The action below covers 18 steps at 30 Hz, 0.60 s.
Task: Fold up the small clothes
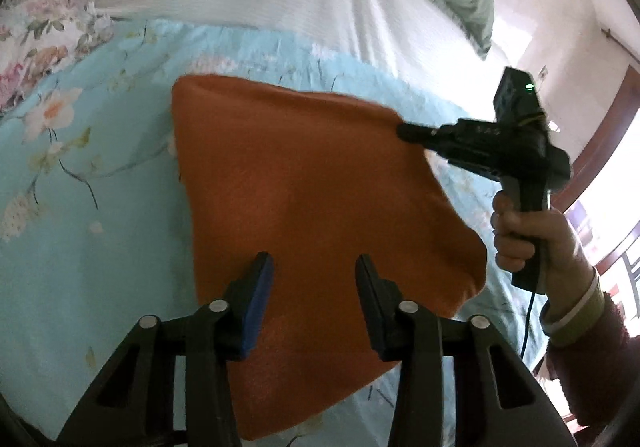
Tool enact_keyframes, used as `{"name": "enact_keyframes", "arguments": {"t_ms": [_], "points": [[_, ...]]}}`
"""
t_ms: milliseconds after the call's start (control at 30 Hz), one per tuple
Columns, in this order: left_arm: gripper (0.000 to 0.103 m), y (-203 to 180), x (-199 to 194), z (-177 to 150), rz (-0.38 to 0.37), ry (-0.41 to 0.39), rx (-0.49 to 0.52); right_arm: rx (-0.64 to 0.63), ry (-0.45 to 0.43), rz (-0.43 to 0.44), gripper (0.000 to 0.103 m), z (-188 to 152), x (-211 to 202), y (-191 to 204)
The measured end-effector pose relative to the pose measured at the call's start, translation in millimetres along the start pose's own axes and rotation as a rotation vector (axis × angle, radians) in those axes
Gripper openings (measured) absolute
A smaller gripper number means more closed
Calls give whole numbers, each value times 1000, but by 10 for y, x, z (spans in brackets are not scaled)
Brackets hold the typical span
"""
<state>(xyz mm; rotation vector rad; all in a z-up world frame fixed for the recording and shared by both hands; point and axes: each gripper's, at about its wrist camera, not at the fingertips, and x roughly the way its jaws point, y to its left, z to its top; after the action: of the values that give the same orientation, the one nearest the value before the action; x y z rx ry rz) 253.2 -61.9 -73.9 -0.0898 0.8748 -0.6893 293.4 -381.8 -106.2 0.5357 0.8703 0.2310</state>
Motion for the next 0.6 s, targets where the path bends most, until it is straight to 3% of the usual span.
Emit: {"name": "enact_keyframes", "arguments": {"t_ms": [133, 200, 267, 400, 500, 600], "points": [[38, 55, 171, -71, 11, 35, -44, 14, 15, -28, 13, -8, 119, -51], [38, 41, 191, -81, 25, 40, -41, 23, 10, -52, 24, 12, 22, -25], [37, 8, 147, -45, 31, 48, -34, 4, -30, -85, 24, 32, -171, 89], [36, 18, 7, 142, 54, -13, -37, -25, -68, 26, 24, 121, -372, 379], [36, 178, 74, 422, 80, -35, -87, -64, -13, 81, 24, 166, -97, 605], [32, 332, 269, 685, 118, -38, -135, -77, 19, -23, 24, 166, 246, 569]]}}
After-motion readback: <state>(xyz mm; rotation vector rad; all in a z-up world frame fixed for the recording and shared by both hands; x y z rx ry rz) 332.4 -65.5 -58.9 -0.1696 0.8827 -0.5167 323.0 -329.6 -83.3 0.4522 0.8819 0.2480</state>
